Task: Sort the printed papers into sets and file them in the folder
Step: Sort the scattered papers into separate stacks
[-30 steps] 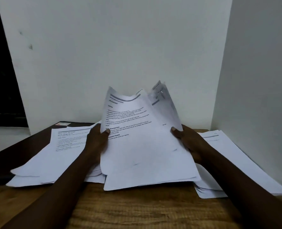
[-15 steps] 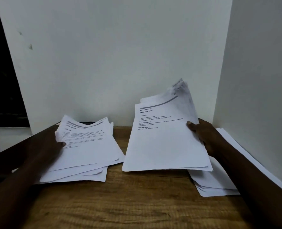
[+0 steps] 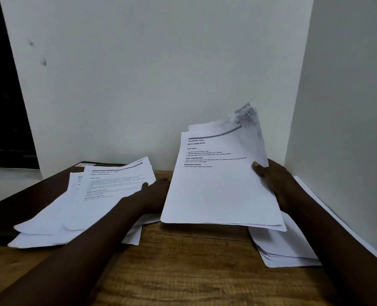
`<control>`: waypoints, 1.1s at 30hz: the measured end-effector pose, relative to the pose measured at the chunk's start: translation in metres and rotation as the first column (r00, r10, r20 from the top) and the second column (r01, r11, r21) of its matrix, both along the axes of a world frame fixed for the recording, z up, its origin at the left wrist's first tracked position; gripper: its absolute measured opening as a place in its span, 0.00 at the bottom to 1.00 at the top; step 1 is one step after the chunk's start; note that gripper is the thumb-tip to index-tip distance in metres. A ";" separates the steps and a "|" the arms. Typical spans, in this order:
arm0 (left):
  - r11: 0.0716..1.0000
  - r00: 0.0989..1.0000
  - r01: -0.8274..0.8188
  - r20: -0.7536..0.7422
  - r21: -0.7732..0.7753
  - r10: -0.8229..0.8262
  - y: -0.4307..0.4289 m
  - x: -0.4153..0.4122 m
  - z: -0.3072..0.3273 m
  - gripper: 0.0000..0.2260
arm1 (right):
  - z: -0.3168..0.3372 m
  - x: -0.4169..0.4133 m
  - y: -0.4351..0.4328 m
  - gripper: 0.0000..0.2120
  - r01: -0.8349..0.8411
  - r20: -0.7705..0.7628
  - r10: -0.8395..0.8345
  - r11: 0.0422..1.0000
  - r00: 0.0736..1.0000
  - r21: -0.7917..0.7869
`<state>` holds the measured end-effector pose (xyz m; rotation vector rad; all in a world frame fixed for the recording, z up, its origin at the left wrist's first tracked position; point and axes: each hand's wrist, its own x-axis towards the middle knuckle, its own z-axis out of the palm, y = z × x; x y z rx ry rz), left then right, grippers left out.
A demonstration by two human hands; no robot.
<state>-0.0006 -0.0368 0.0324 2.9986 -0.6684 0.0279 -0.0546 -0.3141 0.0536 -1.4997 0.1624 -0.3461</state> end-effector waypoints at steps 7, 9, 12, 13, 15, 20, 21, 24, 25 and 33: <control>0.999 0.999 -0.010 0.035 -0.044 0.011 0.039 0.005 0.006 0.15 | 0.003 0.000 0.004 0.16 -0.020 -0.015 0.020 1.000 1.000 -0.009; 0.996 1.000 -0.002 0.016 -0.088 0.003 0.049 0.005 0.003 0.17 | 0.004 -0.001 0.005 0.16 -0.032 -0.012 0.032 0.999 0.999 -0.007; 0.990 1.000 0.009 0.001 -0.142 -0.009 0.057 0.004 -0.003 0.14 | 0.004 -0.004 0.008 0.15 -0.058 -0.014 0.058 0.998 0.998 -0.008; 0.982 1.000 0.011 0.017 -0.191 -0.008 0.057 0.003 -0.003 0.14 | 0.003 -0.005 0.009 0.14 -0.069 -0.009 0.069 0.998 0.998 -0.004; 0.898 0.995 0.010 0.093 -0.441 0.034 0.053 0.001 -0.001 0.14 | 0.001 -0.006 0.012 0.13 -0.098 0.003 0.098 0.995 0.995 0.008; 0.071 0.921 -0.292 -0.301 -0.954 -0.246 0.029 -0.006 0.010 0.20 | -0.006 -0.004 0.020 0.16 -0.164 0.024 0.164 0.986 0.986 -0.021; 0.066 0.877 -0.328 -0.329 -0.942 -0.350 0.024 -0.005 0.007 0.21 | -0.007 -0.004 0.022 0.15 -0.182 0.029 0.183 0.983 0.983 -0.022; 0.042 0.833 -0.358 -0.339 -0.933 -0.438 0.012 0.000 -0.008 0.21 | -0.009 -0.005 0.025 0.13 -0.259 0.039 0.260 0.966 0.965 -0.024; 0.017 0.856 -0.341 -0.318 -0.940 -0.407 0.009 0.002 -0.011 0.21 | -0.010 -0.004 0.024 0.15 -0.253 0.023 0.254 0.966 0.967 -0.048; -0.024 0.878 -0.308 -0.275 -0.951 -0.392 -0.005 -0.002 -0.016 0.17 | -0.017 0.004 0.012 0.15 0.094 0.046 -0.084 0.959 0.995 -0.266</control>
